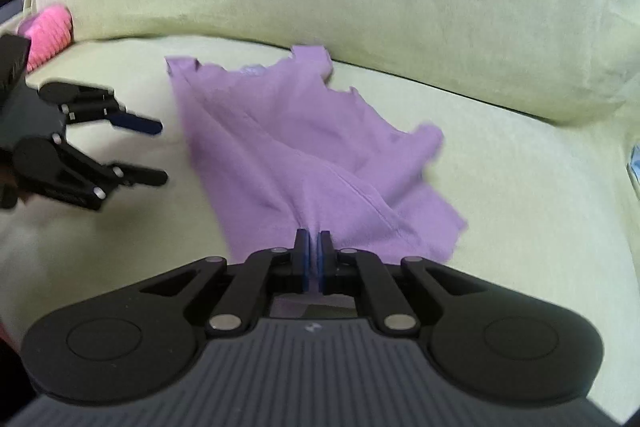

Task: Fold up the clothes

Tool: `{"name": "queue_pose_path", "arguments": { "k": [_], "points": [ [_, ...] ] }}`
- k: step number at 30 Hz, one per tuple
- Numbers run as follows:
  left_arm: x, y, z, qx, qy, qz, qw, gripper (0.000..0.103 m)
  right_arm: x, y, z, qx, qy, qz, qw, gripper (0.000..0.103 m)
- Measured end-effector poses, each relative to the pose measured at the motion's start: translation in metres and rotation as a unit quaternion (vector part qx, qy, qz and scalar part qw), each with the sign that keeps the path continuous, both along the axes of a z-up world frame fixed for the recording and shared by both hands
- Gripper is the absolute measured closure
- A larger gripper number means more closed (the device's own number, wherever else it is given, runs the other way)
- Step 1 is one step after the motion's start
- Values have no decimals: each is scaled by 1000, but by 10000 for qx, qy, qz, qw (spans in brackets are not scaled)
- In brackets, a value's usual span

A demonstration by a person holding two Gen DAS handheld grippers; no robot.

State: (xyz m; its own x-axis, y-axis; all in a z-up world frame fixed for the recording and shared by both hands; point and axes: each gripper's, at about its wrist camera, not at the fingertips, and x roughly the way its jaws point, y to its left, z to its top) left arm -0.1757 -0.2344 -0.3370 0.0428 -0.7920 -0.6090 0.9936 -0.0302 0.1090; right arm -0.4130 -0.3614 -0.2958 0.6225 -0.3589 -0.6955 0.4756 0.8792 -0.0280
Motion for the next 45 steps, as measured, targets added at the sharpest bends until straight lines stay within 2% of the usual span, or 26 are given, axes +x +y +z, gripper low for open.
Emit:
{"name": "queue_pose_path", "arguments": {
  "k": [3, 7, 9, 10, 12, 15, 18, 19, 20, 24, 26, 29, 31, 32, 33, 34, 36, 39, 43, 45],
  "points": [
    [-4, 20, 14, 78, -126, 229, 9996, 40, 10, 30, 8, 39, -196, 65, 9998, 100],
    [-14, 44, 37, 145, -189, 433, 9988, 40, 19, 69, 13, 111, -300, 610, 9976, 99],
    [-23, 55, 48, 107, -268, 433, 9986, 37, 12, 83, 18, 81, -338, 903, 9953, 89],
    [-28, 57, 51, 101, -318, 416, 9986, 37, 6, 88, 20, 30, -365, 987, 9944, 80],
    [-39, 59, 55, 139, -418, 330, 9985, 37, -8, 92, 24, -138, -368, 1044, 9938, 77],
    [-57, 51, 56, 211, -638, -24, 9977, 37, -27, 84, 26, -409, -323, 961, 9940, 68],
    [-70, 39, 55, 170, -834, -351, 9958, 37, -49, 56, 22, -892, -209, 849, 9922, 43],
    [-74, 34, 54, 145, -848, -439, 9953, 37, -52, 49, 21, -1067, -169, 864, 9904, 37],
    [-77, 30, 53, 117, -865, -547, 9947, 37, -53, 41, 18, -1200, -134, 910, 9885, 36],
    [-82, 12, 45, 71, -940, -890, 9916, 37, -43, 20, 10, -1379, 41, 1267, 9823, 36],
    [-81, 6, 42, 41, -941, -996, 9906, 37, -33, 5, 9, -1059, -119, 1472, 9834, 36],
    [-78, 6, 38, -5, -882, -1017, 9909, 37, -27, -18, 10, -278, -534, 1562, 9859, 36],
    [-75, 8, 34, 23, -840, -982, 9916, 36, -24, -32, 5, -79, -556, 1542, 9864, 38],
    [-74, 9, 32, 52, -834, -958, 9919, 36, -23, -37, 2, 7, -542, 1471, 9876, 48],
    [-73, 11, 30, 93, -827, -929, 9922, 36, -24, -42, -1, 112, -542, 1381, 9889, 66],
    [-72, 14, 29, 123, -805, -908, 9925, 36, -25, -44, -2, 159, -550, 1294, 9899, 98],
    [-70, 20, 28, 187, -779, -867, 9930, 36, -29, -37, 1, 149, -605, 1173, 9911, 97],
    [-68, 36, 28, 333, -882, -858, 9918, 36, -33, -5, 13, -2, -626, 1268, 9900, 97],
    [-65, 61, 34, 456, -934, -861, 9908, 34, -31, 47, 23, -321, -433, 1673, 9844, 97],
    [-68, 79, 38, 488, -982, -912, 9898, 33, -23, 91, 25, -591, -148, 2047, 9769, 97]
  ]
}}
